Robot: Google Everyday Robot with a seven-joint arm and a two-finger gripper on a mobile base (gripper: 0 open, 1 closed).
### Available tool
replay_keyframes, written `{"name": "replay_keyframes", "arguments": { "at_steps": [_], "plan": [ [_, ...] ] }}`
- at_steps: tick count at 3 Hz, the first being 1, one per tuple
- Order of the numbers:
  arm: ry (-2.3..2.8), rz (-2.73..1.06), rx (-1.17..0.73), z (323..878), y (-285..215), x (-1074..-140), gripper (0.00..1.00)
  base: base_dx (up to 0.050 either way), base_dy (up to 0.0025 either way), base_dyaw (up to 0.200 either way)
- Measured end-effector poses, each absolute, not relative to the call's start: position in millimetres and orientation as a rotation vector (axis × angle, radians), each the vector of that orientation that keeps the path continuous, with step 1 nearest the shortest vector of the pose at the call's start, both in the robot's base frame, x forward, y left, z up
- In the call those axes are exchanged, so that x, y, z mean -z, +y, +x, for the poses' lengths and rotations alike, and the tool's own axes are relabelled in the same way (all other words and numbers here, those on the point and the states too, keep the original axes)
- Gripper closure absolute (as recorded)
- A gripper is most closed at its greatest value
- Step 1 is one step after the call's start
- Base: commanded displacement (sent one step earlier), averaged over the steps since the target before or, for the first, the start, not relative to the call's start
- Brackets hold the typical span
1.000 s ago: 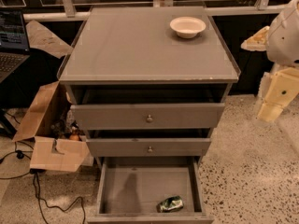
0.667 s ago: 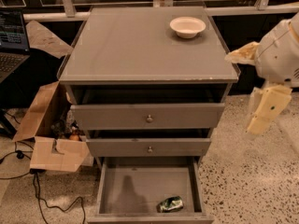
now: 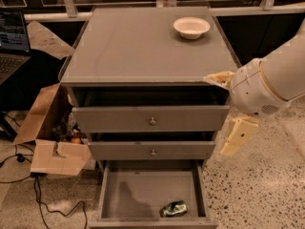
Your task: Pick green can from bottom drawer and place on counter
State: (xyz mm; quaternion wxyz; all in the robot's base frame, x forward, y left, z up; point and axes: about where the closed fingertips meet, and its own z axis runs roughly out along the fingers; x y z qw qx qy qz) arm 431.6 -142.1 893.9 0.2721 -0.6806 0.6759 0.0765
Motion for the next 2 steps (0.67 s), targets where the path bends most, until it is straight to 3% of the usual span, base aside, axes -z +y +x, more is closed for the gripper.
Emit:
{"name": "replay_keyframes", "arguments": {
  "at_steps": [2],
  "plan": [
    [1.800, -1.871, -0.222, 425.4, -132.7, -895.8, 0.00, 0.000, 0.00000, 0.000]
  ]
}}
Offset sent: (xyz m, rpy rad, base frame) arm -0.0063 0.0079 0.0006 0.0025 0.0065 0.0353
